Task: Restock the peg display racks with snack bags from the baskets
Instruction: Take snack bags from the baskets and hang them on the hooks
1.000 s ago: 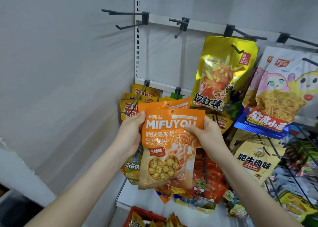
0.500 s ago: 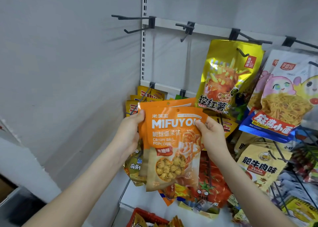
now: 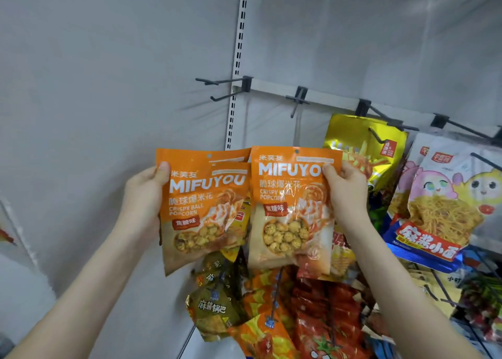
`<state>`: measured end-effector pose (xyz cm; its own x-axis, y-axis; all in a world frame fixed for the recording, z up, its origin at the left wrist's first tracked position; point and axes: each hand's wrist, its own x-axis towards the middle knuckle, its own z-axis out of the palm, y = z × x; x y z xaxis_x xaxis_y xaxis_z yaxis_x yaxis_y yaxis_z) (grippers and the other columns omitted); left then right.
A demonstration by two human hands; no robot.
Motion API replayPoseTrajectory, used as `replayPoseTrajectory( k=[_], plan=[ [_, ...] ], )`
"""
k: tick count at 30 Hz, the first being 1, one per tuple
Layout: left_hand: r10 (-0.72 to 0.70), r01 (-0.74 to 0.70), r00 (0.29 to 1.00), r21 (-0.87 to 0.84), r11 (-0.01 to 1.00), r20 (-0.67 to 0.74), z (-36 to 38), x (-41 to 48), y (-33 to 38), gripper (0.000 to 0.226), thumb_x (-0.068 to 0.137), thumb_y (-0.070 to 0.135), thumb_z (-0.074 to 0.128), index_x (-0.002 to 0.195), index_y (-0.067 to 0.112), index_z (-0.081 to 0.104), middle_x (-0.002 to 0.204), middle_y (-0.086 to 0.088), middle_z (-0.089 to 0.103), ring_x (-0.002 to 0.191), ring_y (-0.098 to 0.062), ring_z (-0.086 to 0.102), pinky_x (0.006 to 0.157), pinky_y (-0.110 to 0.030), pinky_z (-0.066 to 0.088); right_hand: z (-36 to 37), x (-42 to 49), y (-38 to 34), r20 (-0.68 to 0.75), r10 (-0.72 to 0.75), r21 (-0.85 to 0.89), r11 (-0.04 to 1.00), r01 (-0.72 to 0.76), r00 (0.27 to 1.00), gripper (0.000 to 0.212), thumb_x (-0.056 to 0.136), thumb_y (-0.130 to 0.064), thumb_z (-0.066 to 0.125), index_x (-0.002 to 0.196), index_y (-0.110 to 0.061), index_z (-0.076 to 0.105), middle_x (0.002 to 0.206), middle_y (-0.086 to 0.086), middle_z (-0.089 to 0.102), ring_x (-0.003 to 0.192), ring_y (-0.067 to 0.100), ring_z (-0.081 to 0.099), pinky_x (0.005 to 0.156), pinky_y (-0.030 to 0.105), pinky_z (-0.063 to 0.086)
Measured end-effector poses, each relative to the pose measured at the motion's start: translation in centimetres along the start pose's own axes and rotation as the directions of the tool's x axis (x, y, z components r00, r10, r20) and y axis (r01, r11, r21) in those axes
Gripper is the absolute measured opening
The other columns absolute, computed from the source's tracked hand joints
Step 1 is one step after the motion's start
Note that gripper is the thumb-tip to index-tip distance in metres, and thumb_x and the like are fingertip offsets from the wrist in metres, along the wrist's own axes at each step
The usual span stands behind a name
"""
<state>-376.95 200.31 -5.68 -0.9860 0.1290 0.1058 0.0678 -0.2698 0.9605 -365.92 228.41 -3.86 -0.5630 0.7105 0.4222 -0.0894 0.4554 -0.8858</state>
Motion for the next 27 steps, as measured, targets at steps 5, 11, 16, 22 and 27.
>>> replayPoseTrajectory(
  k=[5, 11, 16, 22, 27],
  plan=[
    [0.115, -0.113, 0.99, 0.025, 0.993, -0.079, -1.1, 0.7, 0.4, 0.028, 0.1, 0.026, 0.049, 0.08, 0.016, 0.066, 0.066, 0.003, 0.072, 0.058, -0.01, 0.068, 0.06, -0.027, 0.053, 0.8, 1.8, -2.5, -0.057, -0.02, 0.052, 0.998, 0.023, 0.998, 0.014, 0.091, -0.027, 0.058, 0.085, -0.017, 0.066, 0.084, 0.004, 0.071, 0.083, 0.027, 0.069, 0.076, 0.043, 0.057],
    [0.146, -0.141, 0.988, 0.085, 0.986, -0.054, -1.7, 1.3, 0.4, 0.034, 0.098, 0.032, 0.053, 0.071, 0.018, 0.069, 0.07, -0.002, 0.072, 0.067, -0.024, 0.066, 0.075, -0.045, 0.052, 1.4, 2.5, -3.9, -0.014, -0.084, 0.123, 0.989, 0.085, 0.996, 0.014, 0.095, -0.026, 0.055, 0.088, -0.02, 0.064, 0.089, 0.003, 0.072, 0.082, 0.02, 0.069, 0.073, 0.039, 0.057],
    [0.109, -0.109, 0.994, 0.068, 0.992, -0.002, -0.4, 1.5, 0.3, 0.032, 0.099, 0.03, 0.051, 0.077, 0.014, 0.067, 0.071, -0.005, 0.072, 0.062, -0.02, 0.066, 0.067, -0.035, 0.052, 2.4, 3.1, -4.8, -0.032, -0.082, 0.13, 0.988, 0.086, 0.996, 0.015, 0.096, -0.025, 0.053, 0.088, -0.02, 0.064, 0.09, 0.002, 0.072, 0.083, 0.019, 0.07, 0.078, 0.045, 0.058],
    [0.097, -0.102, 0.993, 0.065, 0.993, 0.064, 0.5, 1.3, 0.1, 0.032, 0.099, 0.03, 0.049, 0.088, 0.008, 0.068, 0.08, -0.009, 0.074, 0.071, -0.024, 0.07, 0.07, -0.036, 0.054, 3.0, 3.0, -4.6, 0.024, -0.059, 0.164, 0.985, 0.055, 0.998, 0.012, 0.095, -0.02, 0.055, 0.088, -0.023, 0.065, 0.09, 0.002, 0.072, 0.084, 0.019, 0.07, 0.076, 0.042, 0.058],
    [0.066, -0.079, 0.982, 0.066, 0.995, 0.178, 1.1, 0.4, -0.6, 0.032, 0.098, 0.032, 0.048, 0.092, 0.008, 0.068, 0.086, -0.01, 0.075, 0.076, -0.025, 0.071, 0.072, -0.036, 0.057, 3.0, 1.0, -3.6, 0.209, -0.107, 0.21, 0.976, 0.062, 0.972, 0.021, 0.089, -0.006, 0.062, 0.096, -0.026, 0.064, 0.099, 0.008, 0.071, 0.091, 0.023, 0.069, 0.077, 0.04, 0.057]
  ],
)
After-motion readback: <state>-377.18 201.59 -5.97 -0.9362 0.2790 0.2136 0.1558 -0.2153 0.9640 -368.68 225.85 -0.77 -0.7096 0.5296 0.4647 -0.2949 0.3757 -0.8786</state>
